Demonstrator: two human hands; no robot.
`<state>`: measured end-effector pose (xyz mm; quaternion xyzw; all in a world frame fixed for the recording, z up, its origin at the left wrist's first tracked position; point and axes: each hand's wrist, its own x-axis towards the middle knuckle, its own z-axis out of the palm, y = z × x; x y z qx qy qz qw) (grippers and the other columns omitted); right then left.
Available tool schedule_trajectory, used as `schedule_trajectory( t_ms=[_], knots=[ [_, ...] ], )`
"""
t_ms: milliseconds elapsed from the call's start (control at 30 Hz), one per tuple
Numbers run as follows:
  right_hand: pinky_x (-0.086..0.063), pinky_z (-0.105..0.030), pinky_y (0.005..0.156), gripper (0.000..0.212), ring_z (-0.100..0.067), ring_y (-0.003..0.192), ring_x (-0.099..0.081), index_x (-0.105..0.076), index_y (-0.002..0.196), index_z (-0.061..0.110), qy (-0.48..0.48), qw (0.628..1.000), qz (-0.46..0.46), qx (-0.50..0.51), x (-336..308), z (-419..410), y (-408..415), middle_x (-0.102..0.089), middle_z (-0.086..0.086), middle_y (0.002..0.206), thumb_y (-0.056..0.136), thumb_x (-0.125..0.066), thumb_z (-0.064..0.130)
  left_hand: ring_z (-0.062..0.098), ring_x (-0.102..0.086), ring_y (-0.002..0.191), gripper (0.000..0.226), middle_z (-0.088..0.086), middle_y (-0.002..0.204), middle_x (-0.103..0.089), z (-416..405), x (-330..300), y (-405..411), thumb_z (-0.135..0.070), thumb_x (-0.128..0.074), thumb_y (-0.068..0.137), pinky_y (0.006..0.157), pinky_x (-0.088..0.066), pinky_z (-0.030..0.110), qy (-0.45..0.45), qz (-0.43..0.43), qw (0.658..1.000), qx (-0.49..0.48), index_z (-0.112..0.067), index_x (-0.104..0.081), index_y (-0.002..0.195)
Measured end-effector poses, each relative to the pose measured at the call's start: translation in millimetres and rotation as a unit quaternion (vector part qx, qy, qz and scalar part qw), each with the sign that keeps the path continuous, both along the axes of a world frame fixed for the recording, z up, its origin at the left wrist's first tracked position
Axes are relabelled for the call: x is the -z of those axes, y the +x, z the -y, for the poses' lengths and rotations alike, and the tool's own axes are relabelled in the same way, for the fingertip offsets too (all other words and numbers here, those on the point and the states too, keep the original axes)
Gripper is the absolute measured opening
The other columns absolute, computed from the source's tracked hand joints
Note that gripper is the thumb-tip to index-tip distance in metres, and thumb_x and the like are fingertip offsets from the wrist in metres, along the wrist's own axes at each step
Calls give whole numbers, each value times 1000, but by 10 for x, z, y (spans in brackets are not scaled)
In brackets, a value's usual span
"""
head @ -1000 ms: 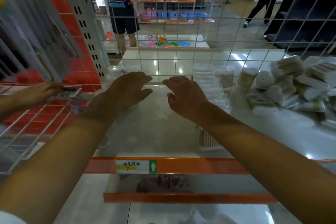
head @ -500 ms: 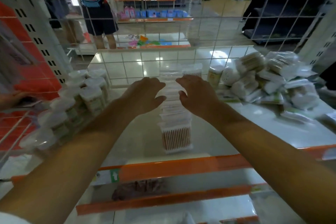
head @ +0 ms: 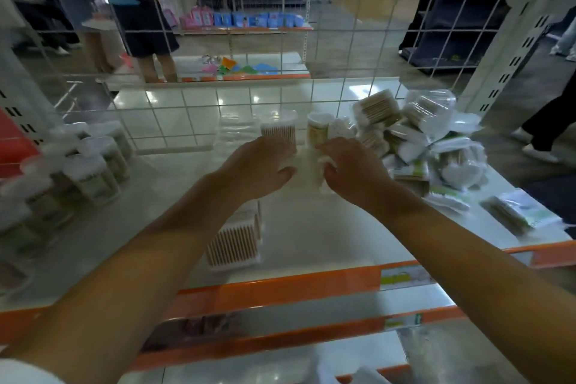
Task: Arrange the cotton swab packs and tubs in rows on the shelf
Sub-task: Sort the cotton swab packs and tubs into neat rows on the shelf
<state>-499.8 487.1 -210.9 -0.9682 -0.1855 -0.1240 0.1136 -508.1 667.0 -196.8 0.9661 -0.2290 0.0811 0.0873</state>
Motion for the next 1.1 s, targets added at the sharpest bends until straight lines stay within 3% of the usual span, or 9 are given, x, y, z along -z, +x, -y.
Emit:
schedule_trajectory(
  t_ms=[100,233,400,533,633,700,867,1000,1100],
  knots=[
    [-48,-40,87,40,-28,105,-56,-52,127,13,19,1000,-7,-6,74,179,42,-60,-10,114,87,-48,12,24,-56,107,36,8,118,-61,159,14,68,-32,-53,90,88,-48,41,14,-20,1000,4,-10,-59,119],
    [-47,-31,82,31,-26,99,-58,-57,116,10,29,999,-31,2,196,405,56,-61,-9,110,86,-48,10,27,-56,106,32,13,115,-61,360,15,130,-24,-54,90,88,-46,40,-9,-46,999,-2,-3,-61,114],
    [-51,-35,76,35,-29,91,-61,-52,126,14,19,998,-57,27,354,578,71,-64,-12,102,91,-46,15,23,-57,106,34,9,119,-61,570,87,198,-27,-53,91,87,-44,33,-24,-103,994,-38,-9,-59,120],
    [-45,-30,71,29,-27,90,-61,-62,110,9,9,995,-82,62,482,638,148,-64,-12,102,94,-44,25,20,-55,104,34,2,118,-59,692,193,272,-29,-50,93,73,-29,28,-16,-143,986,-84,-14,-56,123],
    [-45,-30,64,33,-27,83,-61,-61,105,9,20,994,-76,70,560,635,170,-64,-12,95,95,-40,32,16,-58,87,29,6,105,-64,748,317,355,-28,-54,91,71,-44,27,-37,-158,983,-88,-12,-62,113],
    [-42,-29,61,35,-26,81,-61,-62,104,10,34,994,-71,81,595,627,170,-65,-11,93,97,-38,35,18,-59,85,27,8,100,-65,786,389,391,-28,-55,91,71,-48,28,-56,-163,979,-107,-9,-63,108],
    [-41,-30,61,43,-28,83,-61,-64,103,7,92,983,-91,133,671,598,208,-64,-13,94,97,-37,40,19,-58,84,32,6,92,-62,898,557,422,-35,-56,90,72,-47,32,-167,-158,955,-189,-8,-60,105],
    [-36,-29,67,44,-28,95,-57,-61,107,10,110,973,-123,163,774,561,221,-60,-11,107,96,-34,43,19,-59,75,39,4,78,-61,960,660,448,-44,-60,85,65,-44,29,-219,-197,925,-242,-6,-63,89],
    [-39,-32,73,44,-27,98,-55,-62,106,10,113,972,-122,165,804,553,210,-58,-9,110,96,-35,44,19,-61,82,29,1,81,-61,982,678,426,-45,-63,82,68,-42,27,-254,-218,910,-245,-16,-63,84]
  ],
)
